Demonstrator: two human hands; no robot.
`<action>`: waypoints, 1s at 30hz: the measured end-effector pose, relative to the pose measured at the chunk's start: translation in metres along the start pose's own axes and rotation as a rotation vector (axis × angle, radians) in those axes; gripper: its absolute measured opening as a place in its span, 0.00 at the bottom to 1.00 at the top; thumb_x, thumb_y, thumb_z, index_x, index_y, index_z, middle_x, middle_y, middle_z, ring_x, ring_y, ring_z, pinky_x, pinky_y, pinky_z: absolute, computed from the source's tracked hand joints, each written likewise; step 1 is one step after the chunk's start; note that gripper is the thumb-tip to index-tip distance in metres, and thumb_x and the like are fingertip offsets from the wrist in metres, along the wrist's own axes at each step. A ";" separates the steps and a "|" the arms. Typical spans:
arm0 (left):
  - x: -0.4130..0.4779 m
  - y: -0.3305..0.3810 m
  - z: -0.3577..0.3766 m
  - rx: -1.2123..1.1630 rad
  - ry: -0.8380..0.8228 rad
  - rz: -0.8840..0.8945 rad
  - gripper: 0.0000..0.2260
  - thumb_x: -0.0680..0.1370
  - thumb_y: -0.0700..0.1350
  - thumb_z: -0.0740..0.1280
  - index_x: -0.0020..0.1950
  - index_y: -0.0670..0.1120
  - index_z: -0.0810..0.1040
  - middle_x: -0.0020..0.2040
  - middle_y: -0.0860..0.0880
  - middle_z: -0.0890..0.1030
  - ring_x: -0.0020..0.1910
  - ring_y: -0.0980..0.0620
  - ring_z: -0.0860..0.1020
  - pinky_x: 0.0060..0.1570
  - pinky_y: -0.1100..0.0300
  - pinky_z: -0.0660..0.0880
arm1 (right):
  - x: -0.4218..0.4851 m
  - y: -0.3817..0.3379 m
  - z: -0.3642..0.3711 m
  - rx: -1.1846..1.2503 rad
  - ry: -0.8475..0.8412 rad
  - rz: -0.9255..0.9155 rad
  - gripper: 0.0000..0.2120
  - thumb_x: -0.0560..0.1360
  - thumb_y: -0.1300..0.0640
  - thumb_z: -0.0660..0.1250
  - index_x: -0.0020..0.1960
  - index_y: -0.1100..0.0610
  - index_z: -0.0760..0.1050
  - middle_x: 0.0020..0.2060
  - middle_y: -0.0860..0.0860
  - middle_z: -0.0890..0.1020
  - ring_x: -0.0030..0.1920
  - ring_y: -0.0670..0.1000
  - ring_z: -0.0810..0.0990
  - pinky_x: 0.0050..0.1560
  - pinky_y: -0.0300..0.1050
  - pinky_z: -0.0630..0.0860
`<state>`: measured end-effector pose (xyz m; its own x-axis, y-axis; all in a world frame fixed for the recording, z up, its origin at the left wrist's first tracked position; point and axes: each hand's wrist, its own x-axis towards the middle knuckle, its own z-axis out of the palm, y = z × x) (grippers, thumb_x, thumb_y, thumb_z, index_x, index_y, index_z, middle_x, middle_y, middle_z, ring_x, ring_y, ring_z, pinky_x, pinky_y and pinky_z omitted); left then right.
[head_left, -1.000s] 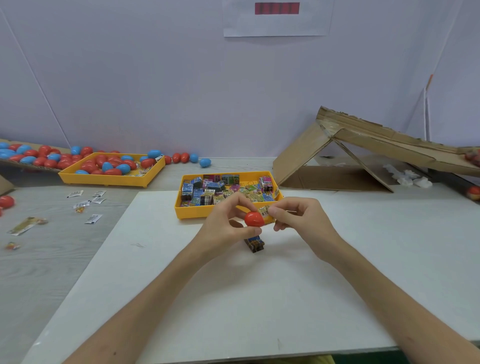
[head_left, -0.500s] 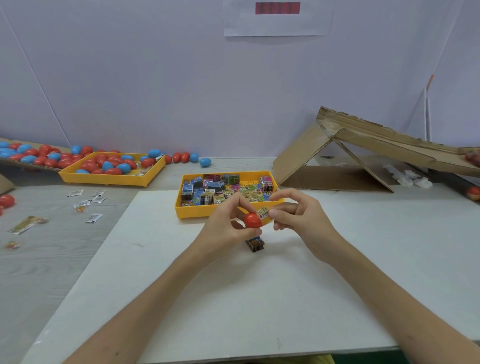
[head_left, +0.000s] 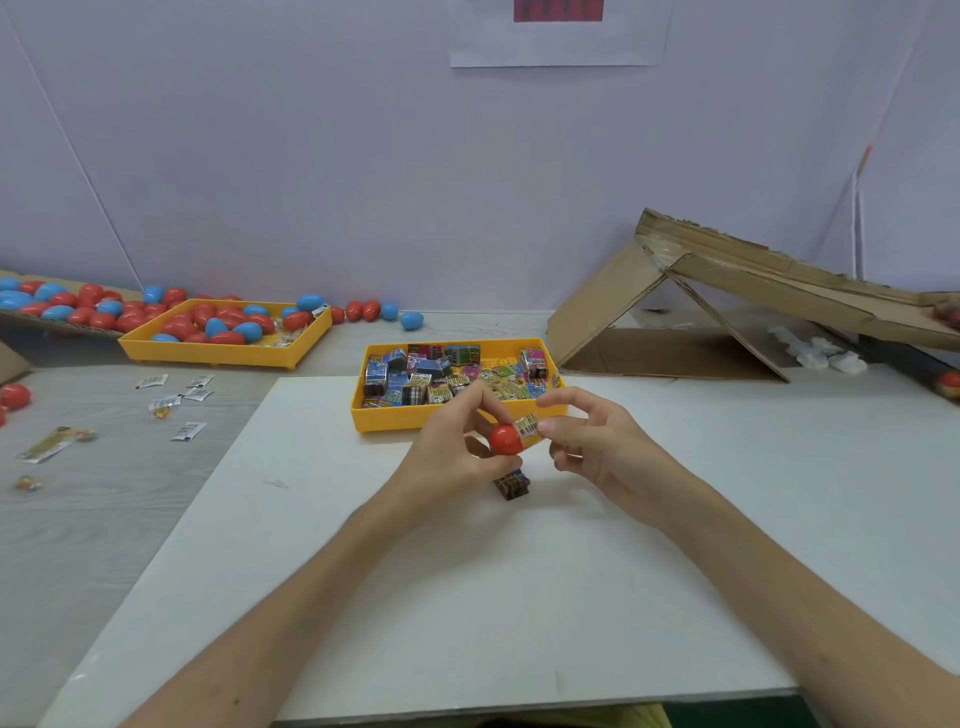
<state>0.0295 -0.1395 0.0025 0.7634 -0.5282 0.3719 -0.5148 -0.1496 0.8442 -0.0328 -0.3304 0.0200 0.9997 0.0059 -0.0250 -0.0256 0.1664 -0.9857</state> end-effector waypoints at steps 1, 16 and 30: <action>0.000 0.000 0.000 0.003 -0.001 0.000 0.17 0.69 0.33 0.77 0.49 0.48 0.74 0.45 0.53 0.80 0.43 0.54 0.81 0.41 0.57 0.81 | -0.001 0.000 0.001 -0.007 -0.005 -0.011 0.13 0.71 0.62 0.74 0.55 0.56 0.79 0.38 0.52 0.82 0.30 0.48 0.74 0.36 0.40 0.76; 0.001 -0.001 0.000 0.026 -0.014 0.003 0.18 0.69 0.33 0.78 0.49 0.47 0.73 0.42 0.62 0.78 0.41 0.56 0.81 0.39 0.61 0.79 | 0.000 0.001 0.001 -0.052 -0.029 -0.033 0.17 0.65 0.59 0.78 0.53 0.55 0.80 0.38 0.54 0.82 0.31 0.50 0.75 0.36 0.40 0.76; 0.000 0.003 0.002 -0.057 -0.021 -0.012 0.18 0.68 0.31 0.76 0.48 0.45 0.73 0.42 0.61 0.78 0.45 0.48 0.82 0.41 0.57 0.82 | -0.001 0.000 -0.001 0.057 -0.079 0.037 0.14 0.66 0.65 0.77 0.49 0.55 0.79 0.35 0.51 0.80 0.29 0.47 0.73 0.35 0.39 0.76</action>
<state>0.0273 -0.1412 0.0043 0.7607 -0.5441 0.3540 -0.4822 -0.1085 0.8693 -0.0334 -0.3317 0.0198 0.9948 0.0904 -0.0461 -0.0651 0.2207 -0.9732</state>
